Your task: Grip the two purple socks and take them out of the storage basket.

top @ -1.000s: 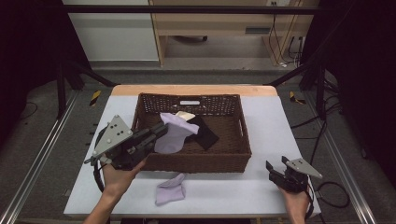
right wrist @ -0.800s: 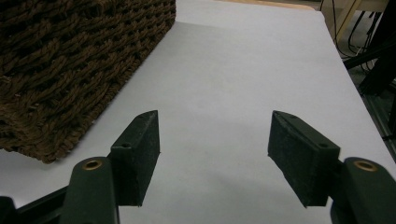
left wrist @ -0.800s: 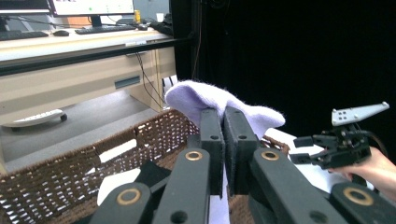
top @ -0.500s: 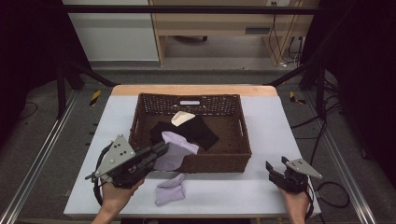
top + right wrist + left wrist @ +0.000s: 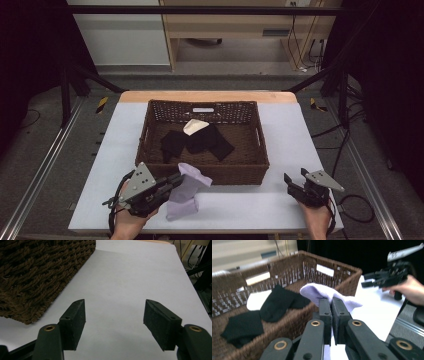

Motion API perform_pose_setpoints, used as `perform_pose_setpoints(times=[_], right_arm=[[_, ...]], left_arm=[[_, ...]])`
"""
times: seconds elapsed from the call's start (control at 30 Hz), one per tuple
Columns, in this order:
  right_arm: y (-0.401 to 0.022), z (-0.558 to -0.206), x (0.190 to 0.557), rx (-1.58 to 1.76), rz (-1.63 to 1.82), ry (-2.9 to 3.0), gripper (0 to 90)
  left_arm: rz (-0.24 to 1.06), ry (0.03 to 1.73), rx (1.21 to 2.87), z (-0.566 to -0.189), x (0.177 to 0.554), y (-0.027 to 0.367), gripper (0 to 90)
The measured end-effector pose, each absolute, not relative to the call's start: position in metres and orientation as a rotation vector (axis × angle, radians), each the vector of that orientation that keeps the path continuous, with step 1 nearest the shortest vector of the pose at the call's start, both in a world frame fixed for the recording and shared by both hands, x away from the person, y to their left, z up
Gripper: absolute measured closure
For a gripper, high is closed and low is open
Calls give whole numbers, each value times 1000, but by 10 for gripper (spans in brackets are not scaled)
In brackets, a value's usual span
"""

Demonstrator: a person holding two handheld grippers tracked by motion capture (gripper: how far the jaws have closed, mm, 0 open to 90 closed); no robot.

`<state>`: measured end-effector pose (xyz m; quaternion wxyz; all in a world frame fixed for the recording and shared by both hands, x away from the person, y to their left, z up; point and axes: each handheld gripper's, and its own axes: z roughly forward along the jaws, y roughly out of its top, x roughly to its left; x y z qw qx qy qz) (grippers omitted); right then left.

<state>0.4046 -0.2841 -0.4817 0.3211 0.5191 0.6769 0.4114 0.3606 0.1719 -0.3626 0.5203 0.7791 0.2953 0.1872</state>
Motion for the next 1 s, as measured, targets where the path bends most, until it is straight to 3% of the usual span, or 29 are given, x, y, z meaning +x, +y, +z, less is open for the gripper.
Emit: perform_pose_setpoints(times=[0.8, 1.0], right_arm=[[-282, -483, 405, 1359, 1071, 1794, 343], [-282, -483, 405, 1366, 1074, 1796, 331]], left_arm=[[359, 861, 2097, -448, 386, 157, 852], [370, 905, 2096, -452, 389, 158, 722]])
